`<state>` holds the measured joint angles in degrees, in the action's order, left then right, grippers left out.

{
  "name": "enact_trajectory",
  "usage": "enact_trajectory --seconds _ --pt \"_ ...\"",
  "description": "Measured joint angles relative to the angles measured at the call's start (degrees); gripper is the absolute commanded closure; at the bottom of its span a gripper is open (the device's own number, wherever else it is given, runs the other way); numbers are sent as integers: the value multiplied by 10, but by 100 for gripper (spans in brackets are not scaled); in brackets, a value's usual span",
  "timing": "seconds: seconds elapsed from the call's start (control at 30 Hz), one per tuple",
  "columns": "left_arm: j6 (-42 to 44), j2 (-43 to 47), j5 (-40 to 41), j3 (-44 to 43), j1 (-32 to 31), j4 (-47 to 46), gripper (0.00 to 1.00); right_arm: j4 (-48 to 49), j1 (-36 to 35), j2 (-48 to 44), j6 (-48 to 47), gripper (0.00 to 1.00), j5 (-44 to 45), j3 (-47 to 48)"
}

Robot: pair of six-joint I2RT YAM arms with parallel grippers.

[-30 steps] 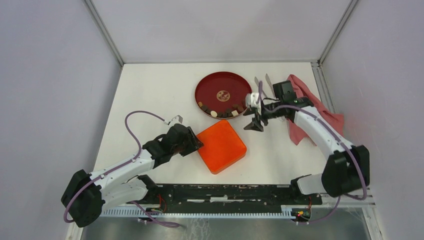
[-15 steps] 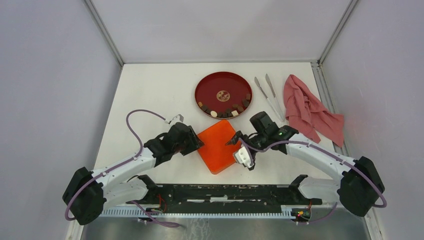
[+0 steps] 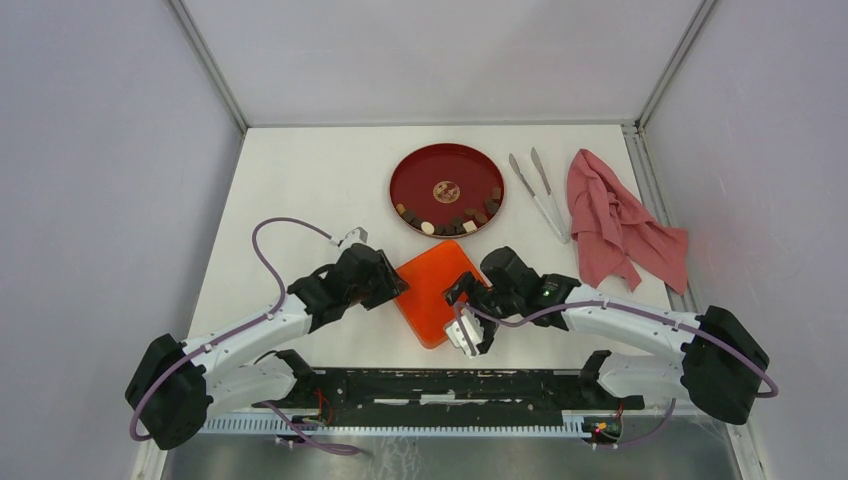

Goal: Pack the chocolate
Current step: Close the box lid on the packing box.

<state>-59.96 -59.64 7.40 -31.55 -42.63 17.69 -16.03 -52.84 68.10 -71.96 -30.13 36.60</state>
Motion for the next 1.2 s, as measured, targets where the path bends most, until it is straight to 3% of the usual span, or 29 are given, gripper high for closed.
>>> enact_trajectory --seconds 0.33,0.6,0.7,0.77,0.83,1.0,1.2 --pt "0 0 7 0 0 11 44 23 -3 15 42 19 34 -1" --pt "11 7 11 -10 0 33 29 22 -3 23 52 20 40 -1" --pt "23 25 10 -15 0 38 28 22 -3 24 55 22 42 -1" --pt "31 46 6 -16 0 43 32 22 -3 27 58 22 43 -1" --pt "40 67 1 -18 0 52 44 22 -3 31 58 23 44 0" --pt "59 107 -2 -44 0 72 61 20 -3 34 60 23 47 2" --pt "82 55 -16 -76 0 50 66 19 -3 37 63 27 48 3"
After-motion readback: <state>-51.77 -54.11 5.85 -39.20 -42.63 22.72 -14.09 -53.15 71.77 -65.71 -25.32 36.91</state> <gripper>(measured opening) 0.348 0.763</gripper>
